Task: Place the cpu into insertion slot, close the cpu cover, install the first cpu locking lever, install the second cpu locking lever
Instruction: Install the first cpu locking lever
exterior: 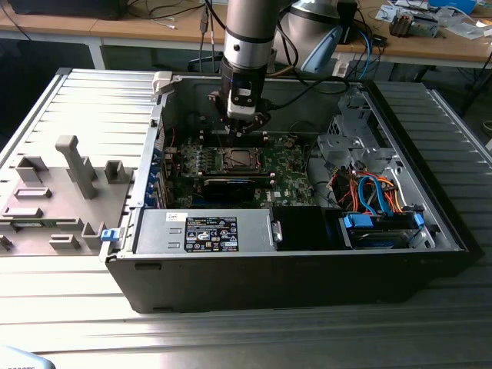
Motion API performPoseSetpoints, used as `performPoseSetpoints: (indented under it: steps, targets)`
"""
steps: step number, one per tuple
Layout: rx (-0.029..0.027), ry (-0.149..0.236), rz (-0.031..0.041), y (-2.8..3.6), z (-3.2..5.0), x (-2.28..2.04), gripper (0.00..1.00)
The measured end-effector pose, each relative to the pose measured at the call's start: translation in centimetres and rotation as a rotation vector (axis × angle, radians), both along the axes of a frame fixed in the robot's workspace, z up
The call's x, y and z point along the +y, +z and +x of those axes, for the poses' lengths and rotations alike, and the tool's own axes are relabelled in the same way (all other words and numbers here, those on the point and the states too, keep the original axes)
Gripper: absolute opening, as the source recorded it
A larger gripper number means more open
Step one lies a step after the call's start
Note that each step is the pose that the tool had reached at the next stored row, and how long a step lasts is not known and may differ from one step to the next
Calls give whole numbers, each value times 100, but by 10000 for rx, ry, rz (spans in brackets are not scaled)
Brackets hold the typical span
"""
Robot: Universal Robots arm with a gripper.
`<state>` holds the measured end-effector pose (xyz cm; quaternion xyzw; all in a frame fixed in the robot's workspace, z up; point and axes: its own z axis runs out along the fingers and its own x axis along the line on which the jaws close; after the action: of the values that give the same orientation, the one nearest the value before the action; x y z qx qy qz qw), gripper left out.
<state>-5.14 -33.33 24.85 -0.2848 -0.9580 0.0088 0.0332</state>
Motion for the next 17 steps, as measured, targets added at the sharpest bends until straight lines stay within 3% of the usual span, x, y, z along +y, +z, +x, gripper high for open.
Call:
performPoseSetpoints:
  steps: [17]
  targets:
    - [0,185,0,0,0,0,11]
